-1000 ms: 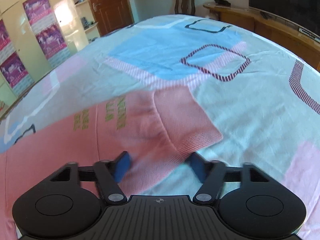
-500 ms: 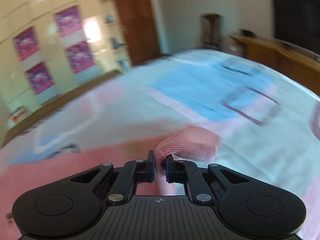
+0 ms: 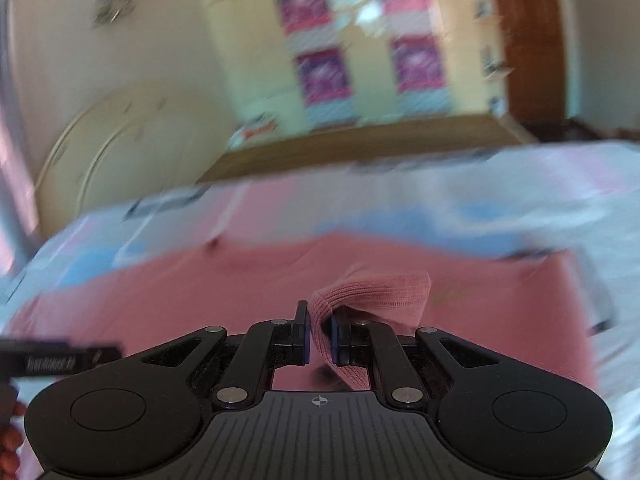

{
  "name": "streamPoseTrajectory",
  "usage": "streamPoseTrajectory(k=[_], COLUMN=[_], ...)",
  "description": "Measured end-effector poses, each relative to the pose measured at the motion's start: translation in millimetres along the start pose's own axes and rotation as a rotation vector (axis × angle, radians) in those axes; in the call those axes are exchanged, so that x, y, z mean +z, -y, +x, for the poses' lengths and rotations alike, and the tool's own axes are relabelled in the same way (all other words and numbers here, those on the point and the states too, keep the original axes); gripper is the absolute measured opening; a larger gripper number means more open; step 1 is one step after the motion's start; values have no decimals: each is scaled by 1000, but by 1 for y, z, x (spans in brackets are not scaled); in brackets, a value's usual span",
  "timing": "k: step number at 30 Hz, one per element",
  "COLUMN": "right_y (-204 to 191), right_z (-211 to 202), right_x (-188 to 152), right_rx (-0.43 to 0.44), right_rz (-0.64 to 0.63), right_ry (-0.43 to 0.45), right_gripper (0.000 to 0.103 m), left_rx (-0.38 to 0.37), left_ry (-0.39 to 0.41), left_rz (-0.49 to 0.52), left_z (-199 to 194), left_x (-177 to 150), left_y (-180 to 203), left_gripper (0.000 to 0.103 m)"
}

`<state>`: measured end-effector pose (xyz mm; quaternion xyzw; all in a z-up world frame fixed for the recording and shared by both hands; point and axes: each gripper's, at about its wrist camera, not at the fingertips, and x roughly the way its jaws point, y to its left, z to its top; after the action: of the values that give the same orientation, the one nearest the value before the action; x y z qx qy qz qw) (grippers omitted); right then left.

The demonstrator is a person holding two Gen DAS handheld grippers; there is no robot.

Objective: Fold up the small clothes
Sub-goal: 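Carry the cuff with the right gripper across the body and release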

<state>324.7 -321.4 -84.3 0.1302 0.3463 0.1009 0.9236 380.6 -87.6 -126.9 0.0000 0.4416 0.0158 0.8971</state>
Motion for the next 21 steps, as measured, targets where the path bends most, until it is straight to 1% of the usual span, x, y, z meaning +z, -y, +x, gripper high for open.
streamPoseTrajectory(k=[2, 3, 4, 5, 7, 9, 10, 11, 13, 16, 18, 19, 21], right_y=[-20, -29, -35, -35, -32, -31, -27, -18, -1, 26, 41, 48, 60], right_z=[18, 26, 32, 34, 32, 20, 12, 4, -15, -42, -52, -56, -64], right_x=[-14, -20, -25, -30, -36, -39, -40, -42, -46, -59, -66, -70, -77], right_rx=[22, 22, 20, 28, 43, 59, 52, 16, -82, -193, -253, -277, -320], right_rz=[-31, -49, -56, -49, -41, -60, -59, -59, -58, -15, 12, 25, 56], right_ry=[-56, -87, -115, -127, -125, -103, -91, -78, -56, -51, -66, -70, -72], right_gripper=[10, 13, 25, 43, 59, 59, 59, 59, 60, 60, 60, 60, 60], left_rx=[-21, -41, -69, -106, -184, -258, -298, -330, -381, -425, -446, -446, -412], left_ry=[-15, -25, -37, -50, -74, -82, -82, -82, -81, -61, -60, -60, -38], left_rz=[6, 4, -5, -13, -9, 16, 39, 71, 151, 266, 302, 312, 332], left_z=[4, 6, 9, 12, 17, 22, 22, 22, 19, 17, 19, 22, 29], left_x=[0, -1, 0, 0, 0, -1, -2, -4, -9, -21, -27, -30, -32], left_y=[-4, -5, -6, -5, 2, 11, 18, 26, 46, 80, 97, 106, 122], left_gripper=[82, 83, 83, 85, 86, 87, 87, 87, 87, 87, 86, 85, 78])
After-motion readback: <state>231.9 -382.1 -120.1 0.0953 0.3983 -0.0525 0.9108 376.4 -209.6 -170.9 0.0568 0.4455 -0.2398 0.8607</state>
